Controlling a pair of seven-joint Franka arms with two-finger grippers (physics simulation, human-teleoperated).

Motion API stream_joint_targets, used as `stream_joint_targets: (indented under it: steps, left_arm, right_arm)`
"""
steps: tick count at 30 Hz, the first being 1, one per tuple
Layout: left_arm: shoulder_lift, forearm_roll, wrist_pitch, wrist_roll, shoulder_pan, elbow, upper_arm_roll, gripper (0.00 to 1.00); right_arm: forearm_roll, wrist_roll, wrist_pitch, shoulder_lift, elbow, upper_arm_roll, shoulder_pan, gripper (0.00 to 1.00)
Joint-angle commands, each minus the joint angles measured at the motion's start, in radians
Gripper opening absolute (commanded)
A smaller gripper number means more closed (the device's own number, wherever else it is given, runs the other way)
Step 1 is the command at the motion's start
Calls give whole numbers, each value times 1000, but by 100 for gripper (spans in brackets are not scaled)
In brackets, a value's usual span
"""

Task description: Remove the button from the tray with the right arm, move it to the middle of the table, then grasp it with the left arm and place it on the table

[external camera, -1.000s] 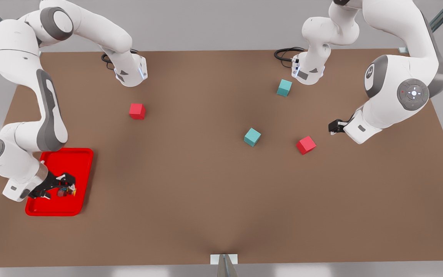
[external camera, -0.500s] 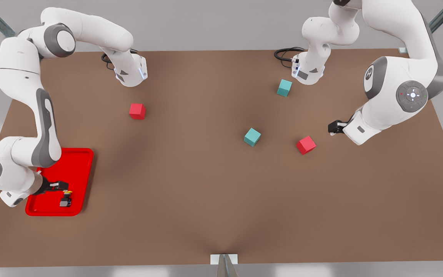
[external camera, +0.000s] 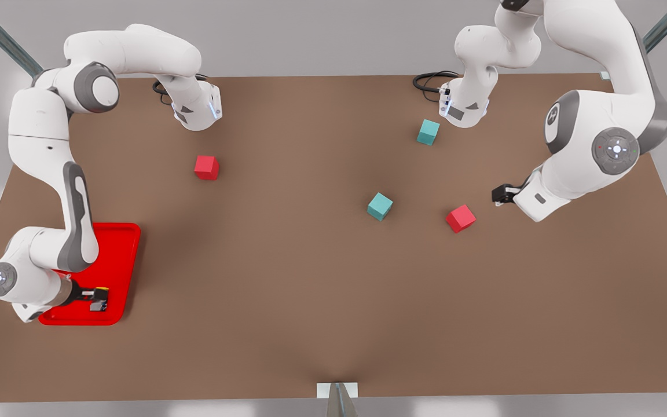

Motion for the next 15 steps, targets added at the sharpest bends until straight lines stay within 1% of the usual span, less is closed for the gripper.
stream_joint_targets:
  steps: [1, 2, 5, 15]
  left_arm:
    - [-1, 1, 1, -1, -7, 0, 0, 100]
    - [1, 1, 1, -1, -7, 0, 0, 100]
    - [1, 1, 1, -1, -7, 0, 0, 100]
    - [5, 1, 1, -1, -7, 0, 0, 100]
  right_arm:
    - [1, 42, 38, 7, -10, 0, -3, 100]
    - [5, 37, 50, 19, -10, -20, -1, 100]
    - [1, 26, 73, 37, -10, -42, -1, 100]
    - [-3, 35, 75, 91, -4, -43, 0, 100]
